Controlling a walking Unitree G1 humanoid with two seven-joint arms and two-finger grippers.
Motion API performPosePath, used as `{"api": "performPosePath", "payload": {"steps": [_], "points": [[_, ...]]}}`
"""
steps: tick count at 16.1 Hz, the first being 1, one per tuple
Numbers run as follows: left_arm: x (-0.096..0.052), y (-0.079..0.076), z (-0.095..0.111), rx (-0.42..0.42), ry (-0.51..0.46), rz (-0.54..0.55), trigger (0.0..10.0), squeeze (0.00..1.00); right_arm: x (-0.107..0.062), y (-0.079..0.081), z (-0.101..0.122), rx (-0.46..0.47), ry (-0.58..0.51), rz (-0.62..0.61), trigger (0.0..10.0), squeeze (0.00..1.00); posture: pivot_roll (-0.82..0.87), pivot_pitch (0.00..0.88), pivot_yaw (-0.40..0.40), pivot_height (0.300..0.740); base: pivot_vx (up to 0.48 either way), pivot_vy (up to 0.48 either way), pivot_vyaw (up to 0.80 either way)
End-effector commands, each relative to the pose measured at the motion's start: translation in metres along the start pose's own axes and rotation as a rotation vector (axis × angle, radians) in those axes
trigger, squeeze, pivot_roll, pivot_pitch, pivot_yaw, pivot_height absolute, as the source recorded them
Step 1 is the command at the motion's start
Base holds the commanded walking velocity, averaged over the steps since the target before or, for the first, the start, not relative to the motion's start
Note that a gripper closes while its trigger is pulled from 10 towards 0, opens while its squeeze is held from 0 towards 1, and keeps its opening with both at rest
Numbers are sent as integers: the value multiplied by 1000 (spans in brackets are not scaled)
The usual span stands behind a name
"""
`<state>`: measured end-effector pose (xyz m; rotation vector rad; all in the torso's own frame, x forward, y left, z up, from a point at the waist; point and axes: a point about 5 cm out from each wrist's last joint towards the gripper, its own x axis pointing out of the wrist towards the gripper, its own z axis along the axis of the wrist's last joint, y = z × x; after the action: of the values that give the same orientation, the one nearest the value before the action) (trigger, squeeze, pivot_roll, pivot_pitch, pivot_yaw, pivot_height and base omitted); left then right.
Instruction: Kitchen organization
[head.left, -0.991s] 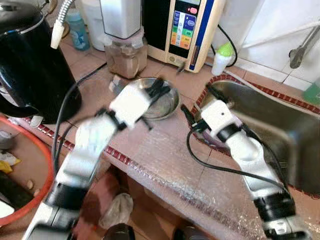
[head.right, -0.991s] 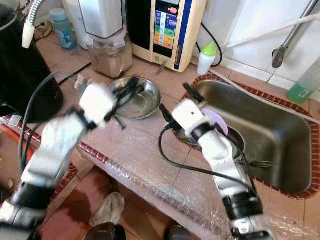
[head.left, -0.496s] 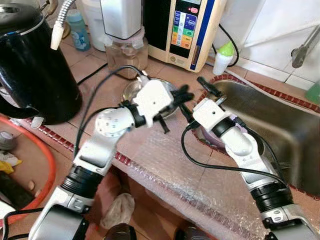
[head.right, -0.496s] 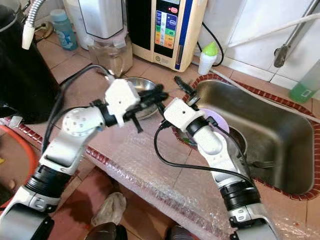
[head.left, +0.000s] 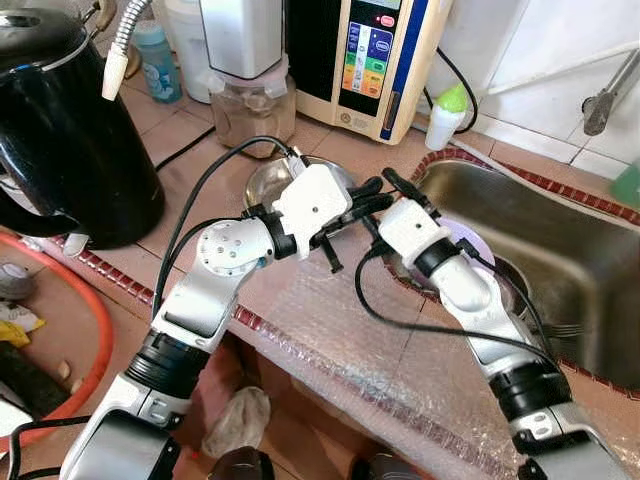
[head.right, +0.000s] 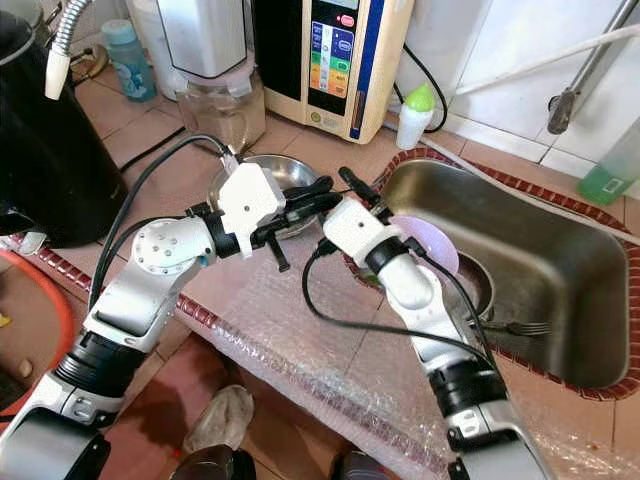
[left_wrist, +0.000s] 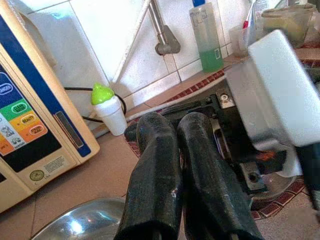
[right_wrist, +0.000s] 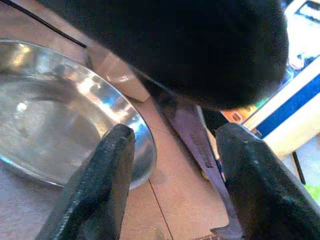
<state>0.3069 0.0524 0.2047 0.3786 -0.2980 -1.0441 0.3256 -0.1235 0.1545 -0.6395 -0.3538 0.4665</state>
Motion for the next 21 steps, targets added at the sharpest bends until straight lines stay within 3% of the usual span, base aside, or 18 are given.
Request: {"api": "performPosePath", "payload": {"steps": [1, 21], "points": [[3, -4, 4, 14, -18, -22, 0, 0, 0, -1, -6, 6, 31, -5, 0, 0, 10, 39, -3, 740, 0, 0, 0], [-2, -6, 4, 27, -8, -33, 0, 0, 2, -16, -20, -26, 86, -95, 0, 0, 27, 41, 0, 740, 0, 0, 0]]}}
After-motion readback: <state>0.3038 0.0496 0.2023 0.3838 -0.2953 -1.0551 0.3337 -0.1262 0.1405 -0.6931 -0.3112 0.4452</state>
